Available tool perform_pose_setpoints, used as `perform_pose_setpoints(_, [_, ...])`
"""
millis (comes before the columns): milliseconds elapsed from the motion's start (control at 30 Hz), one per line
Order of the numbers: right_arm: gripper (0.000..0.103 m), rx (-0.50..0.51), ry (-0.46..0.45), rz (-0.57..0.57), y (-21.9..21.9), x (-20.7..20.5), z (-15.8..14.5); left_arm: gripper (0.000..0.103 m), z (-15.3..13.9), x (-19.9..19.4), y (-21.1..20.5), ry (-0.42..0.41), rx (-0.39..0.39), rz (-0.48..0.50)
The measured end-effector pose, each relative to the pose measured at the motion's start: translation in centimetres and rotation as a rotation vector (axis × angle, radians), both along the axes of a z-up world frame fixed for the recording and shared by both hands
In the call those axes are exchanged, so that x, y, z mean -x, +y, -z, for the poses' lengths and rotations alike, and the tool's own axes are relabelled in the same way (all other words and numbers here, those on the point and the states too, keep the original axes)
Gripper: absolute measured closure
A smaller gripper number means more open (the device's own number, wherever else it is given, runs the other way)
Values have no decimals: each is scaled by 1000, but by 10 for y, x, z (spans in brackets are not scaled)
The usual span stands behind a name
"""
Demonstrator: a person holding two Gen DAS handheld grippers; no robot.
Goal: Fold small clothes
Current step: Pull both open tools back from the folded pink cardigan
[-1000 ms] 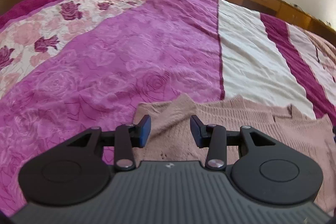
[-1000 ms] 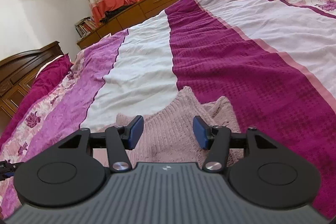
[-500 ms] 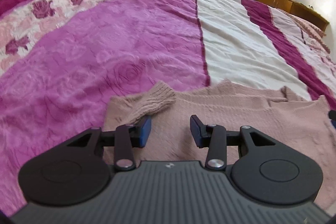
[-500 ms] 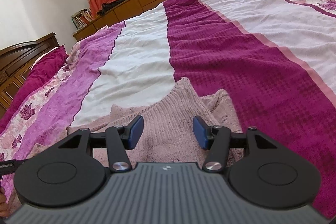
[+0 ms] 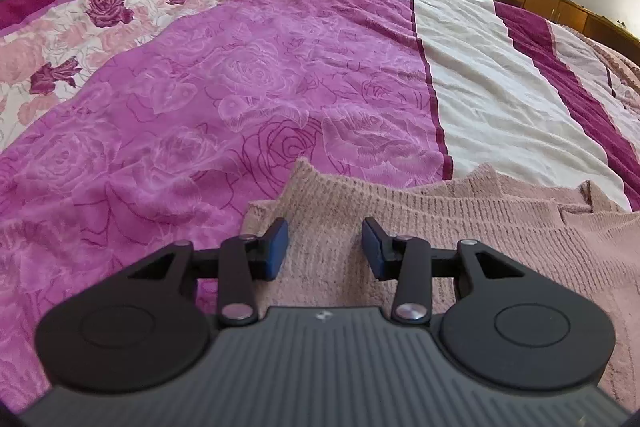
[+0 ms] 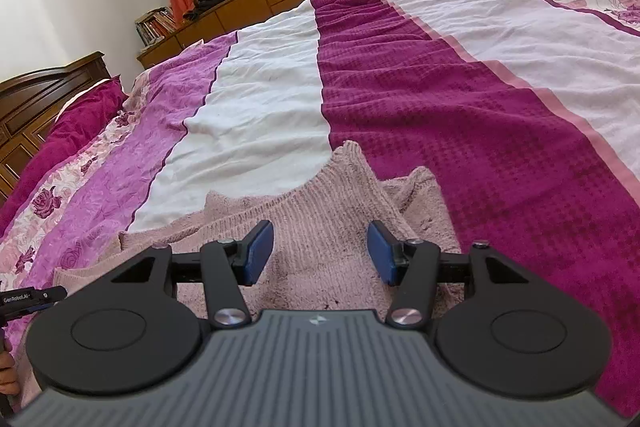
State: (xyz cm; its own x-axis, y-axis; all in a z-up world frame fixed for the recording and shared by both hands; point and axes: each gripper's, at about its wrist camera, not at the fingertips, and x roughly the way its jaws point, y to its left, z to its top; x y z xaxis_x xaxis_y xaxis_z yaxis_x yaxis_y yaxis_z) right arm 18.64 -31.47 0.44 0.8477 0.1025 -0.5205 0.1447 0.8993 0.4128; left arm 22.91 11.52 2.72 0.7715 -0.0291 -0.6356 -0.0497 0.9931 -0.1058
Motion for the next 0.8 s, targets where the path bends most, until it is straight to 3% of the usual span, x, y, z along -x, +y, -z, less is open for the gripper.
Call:
perform_pose_setpoints(200, [42, -34, -13, 8, -5, 3, -1, 60, -9, 14, -2, 31, -26, 9])
perform_pose_setpoints(533, [42, -87, -19, 28, -11, 22, -14, 60, -23, 51, 3, 56, 24, -32])
perform_pose_setpoints(800, [41, -121, 8, 31, -15, 42, -30, 60, -41, 84, 1, 75, -12, -14])
